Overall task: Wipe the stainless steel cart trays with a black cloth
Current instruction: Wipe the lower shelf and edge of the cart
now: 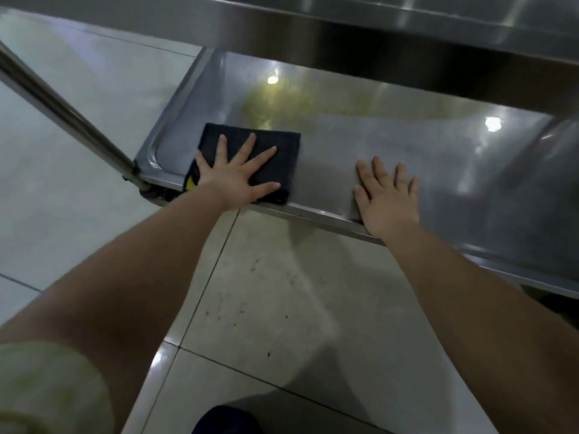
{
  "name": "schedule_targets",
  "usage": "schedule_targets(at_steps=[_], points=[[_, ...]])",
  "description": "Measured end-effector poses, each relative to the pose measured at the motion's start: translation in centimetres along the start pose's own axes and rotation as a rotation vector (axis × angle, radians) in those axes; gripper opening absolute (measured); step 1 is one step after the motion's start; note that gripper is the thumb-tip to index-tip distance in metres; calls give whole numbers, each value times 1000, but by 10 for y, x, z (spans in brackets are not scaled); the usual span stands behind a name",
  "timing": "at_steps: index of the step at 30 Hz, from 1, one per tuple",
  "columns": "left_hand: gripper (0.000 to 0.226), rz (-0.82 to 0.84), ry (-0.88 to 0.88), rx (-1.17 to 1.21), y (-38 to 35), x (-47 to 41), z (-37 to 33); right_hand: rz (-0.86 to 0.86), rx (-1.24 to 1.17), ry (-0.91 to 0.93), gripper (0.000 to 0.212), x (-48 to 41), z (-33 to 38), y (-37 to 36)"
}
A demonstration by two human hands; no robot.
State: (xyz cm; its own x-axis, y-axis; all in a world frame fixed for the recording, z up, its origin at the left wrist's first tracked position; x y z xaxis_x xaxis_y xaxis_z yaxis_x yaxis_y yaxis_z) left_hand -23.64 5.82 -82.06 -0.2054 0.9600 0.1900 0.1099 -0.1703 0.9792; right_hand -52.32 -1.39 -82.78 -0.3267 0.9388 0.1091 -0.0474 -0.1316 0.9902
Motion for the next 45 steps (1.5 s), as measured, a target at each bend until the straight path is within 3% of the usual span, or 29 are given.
schedule_targets(at_steps=[3, 6, 12, 16, 20, 27, 33, 36, 40, 45], points=[[80, 51, 102, 7, 8, 1, 54, -16, 7, -4, 55, 2, 4, -1], [77, 83, 110, -13, 8, 1, 54, -5, 33, -12, 55, 2, 7, -1], [80, 55, -81, -44, -4, 3, -53, 52, 70, -35, 55, -2, 16, -3], [79, 30, -113, -28, -15, 6, -93, -19, 52, 26, 57, -7, 51, 1], [79, 3, -103, -13, -6, 2, -50, 10, 28, 88, 56, -3, 55, -6], [74, -13, 147, 5, 11, 8, 86, 21, 24, 74, 53, 0, 58, -4], [76, -30, 77, 22, 1, 26, 45, 16, 147, 112, 55, -11, 60, -1], [73, -99, 46, 22, -3, 41, 20, -4, 265, 156, 71, -40, 52, 9], [73, -190, 64, 19, -5, 37, 19, -10, 149, 90, 77, -44, 42, 2], [80, -129, 85, 24, 3, -25, 49, -32, 127, 88, 78, -46, 41, -4]])
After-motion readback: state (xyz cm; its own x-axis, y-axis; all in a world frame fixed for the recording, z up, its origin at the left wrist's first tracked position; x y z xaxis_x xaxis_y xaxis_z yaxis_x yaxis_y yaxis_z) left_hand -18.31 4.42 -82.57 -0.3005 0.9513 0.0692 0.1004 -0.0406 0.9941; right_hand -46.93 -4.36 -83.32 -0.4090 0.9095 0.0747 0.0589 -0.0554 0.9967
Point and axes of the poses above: each hand's wrist, its own x-axis away from the middle knuckle, its own y-axis out of the back of the hand, z = x × y, the point moved 8 cm from there along -x, towards the middle knuckle, and after that the axes turned 8 degrees about -z, right-handed, at the moved point
